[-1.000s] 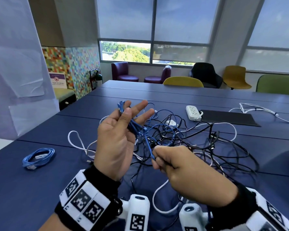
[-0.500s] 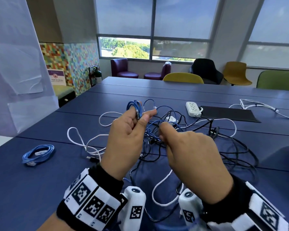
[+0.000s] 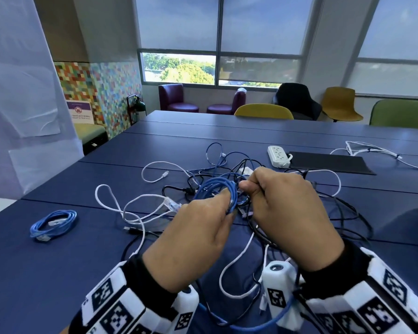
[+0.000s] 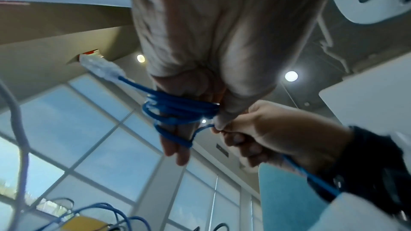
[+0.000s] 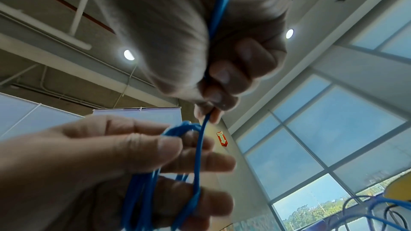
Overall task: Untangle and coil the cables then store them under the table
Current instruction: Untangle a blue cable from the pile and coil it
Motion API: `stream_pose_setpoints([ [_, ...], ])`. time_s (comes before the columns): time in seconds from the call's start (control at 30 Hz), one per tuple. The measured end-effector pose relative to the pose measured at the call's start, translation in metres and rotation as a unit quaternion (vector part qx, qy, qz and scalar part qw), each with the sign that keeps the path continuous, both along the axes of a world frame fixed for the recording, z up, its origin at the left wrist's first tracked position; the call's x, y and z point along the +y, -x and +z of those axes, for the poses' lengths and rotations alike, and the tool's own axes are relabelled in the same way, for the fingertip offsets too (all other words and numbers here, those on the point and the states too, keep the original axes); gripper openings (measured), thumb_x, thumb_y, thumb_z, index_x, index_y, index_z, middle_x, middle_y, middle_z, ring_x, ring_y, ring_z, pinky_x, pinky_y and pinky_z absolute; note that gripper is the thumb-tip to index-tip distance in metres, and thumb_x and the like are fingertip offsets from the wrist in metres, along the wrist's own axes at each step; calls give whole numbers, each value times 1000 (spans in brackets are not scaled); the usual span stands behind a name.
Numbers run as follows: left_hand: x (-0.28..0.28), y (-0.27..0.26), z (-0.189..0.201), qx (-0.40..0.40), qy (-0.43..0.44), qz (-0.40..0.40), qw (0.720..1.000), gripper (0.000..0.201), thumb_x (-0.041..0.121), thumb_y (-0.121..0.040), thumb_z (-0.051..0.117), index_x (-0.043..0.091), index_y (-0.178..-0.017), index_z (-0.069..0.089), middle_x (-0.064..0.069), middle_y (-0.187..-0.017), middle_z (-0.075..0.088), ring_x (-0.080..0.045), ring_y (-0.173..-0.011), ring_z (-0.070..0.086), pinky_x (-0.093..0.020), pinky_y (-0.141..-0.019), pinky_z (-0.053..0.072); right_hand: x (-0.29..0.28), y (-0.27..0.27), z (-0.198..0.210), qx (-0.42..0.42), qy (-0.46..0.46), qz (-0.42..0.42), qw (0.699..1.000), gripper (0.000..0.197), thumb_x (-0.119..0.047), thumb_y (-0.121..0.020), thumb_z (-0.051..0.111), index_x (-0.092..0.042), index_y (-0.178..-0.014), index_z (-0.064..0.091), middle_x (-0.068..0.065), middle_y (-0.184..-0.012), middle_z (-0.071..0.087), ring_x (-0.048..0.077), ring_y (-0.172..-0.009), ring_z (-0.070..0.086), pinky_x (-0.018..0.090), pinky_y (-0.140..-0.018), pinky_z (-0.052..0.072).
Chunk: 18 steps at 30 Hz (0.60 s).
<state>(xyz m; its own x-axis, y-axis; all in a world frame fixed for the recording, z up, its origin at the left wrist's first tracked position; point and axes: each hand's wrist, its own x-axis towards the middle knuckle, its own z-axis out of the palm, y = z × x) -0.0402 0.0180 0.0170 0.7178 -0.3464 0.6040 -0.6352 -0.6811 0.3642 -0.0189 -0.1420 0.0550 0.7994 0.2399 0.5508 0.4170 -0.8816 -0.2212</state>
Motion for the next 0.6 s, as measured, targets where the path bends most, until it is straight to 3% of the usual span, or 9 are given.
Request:
stream_pose_setpoints([
  [0.13,5,3,4,-16,-59,5,998,15,32,-96,38,21,-103,47,5,-79,62,-23,-73,64,-41,-59,49,-6,-4,10,27,40,-15,999,27,-44,-97,49,-24,-86,63,-3,-83,68,25,-85,62,32,-64,38],
  [0.27,11,3,10,-3,-22,-36,999,14,33,-98,37,22,-89,40,9,-73,52,-20,-69,63,-40,-60,48,-14,-7,14,65,36,3,997,30,-48,-93,54,-23,-79,65,-6,-67,59,20,-73,57,30,-60,40],
  [0.37,12,3,10,21,-12,-69,997,20,27,-98,43,15,-83,47,17,-66,50,0,-61,51,-25,-62,43,-19,-11,20,140,11,75,987,29,-43,-90,62,-24,-68,65,-9,-54,54,6,-56,50,26,-56,40],
  [0.43,13,3,9,59,10,-86,995,20,23,-97,46,14,-80,54,21,-65,52,6,-58,48,-13,-60,36,-22,-12,25,193,-15,130,972,26,-39,-86,71,-24,-64,67,-15,-48,54,3,-48,47,14,-48,33],
  [0.53,17,1,7,142,69,-110,981,26,24,-96,47,11,-76,58,5,-62,53,-4,-54,44,-21,-58,36,-28,-16,33,232,-55,186,953,16,-32,-78,79,-20,-70,75,-13,-48,56,2,-44,43,12,-47,32],
  [0.6,19,1,8,208,128,-137,960,29,24,-94,48,-1,-82,58,4,-59,48,-9,-55,40,-25,-57,33,-35,-21,36,250,-72,211,942,8,-26,-78,80,-20,-73,77,-7,-56,65,1,-49,49,15,-51,37],
])
